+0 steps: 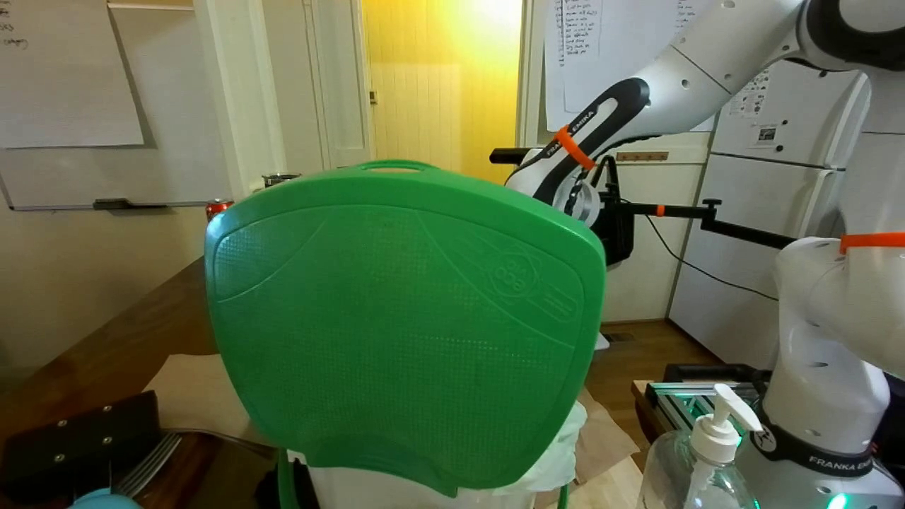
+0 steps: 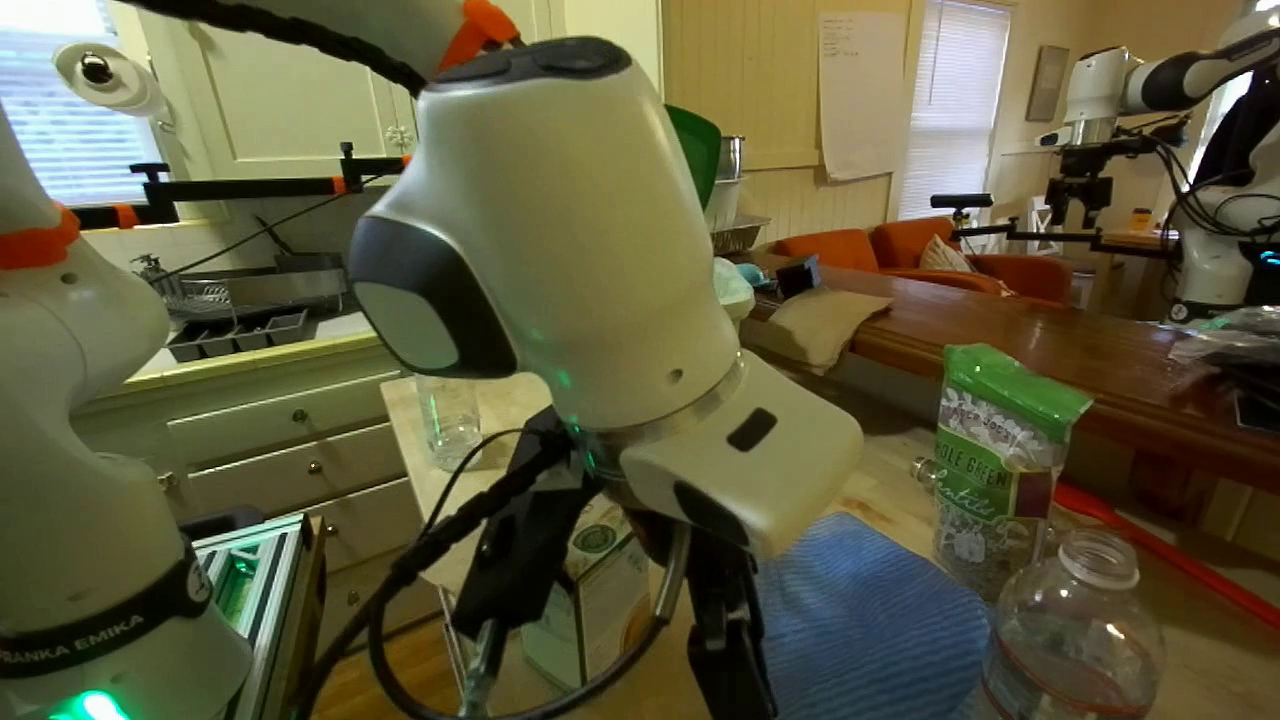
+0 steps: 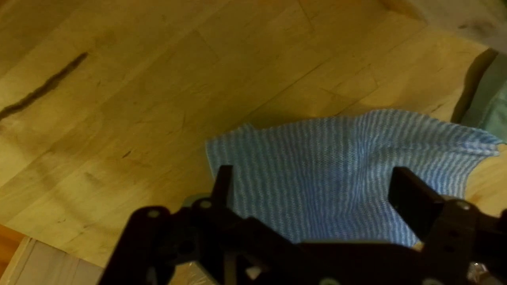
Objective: Place the wipe on the rim of the bin
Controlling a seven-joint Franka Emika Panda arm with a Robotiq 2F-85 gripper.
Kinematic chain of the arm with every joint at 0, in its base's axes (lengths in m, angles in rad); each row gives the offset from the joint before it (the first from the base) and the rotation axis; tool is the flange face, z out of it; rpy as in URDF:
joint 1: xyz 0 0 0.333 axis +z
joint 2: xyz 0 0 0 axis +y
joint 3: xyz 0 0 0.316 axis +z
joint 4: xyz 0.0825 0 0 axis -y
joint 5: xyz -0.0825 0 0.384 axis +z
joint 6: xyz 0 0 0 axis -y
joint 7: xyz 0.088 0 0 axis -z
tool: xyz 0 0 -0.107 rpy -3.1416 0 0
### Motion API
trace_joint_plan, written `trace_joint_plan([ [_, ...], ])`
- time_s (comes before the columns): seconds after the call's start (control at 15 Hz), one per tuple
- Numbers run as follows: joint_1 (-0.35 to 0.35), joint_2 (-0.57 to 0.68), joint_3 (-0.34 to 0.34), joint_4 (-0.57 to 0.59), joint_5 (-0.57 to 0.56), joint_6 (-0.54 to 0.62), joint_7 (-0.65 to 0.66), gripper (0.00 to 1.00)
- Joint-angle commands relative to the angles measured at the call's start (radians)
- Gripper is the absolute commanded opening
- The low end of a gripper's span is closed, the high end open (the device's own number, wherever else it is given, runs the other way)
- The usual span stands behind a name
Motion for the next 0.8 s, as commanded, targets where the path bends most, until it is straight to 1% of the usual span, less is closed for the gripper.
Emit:
trace_joint_plan([
  [0.0,-0.001,0.091,0.003,0.068,0.172,-0.005,-0.159,1.00],
  [0.33,-0.016,0.169,0.015,0.122,0.289,-0.005,-0.283,1.00],
  [0.73,-0.021,0.239,0.040,0.153,0.389,0.005,-0.367,1.00],
])
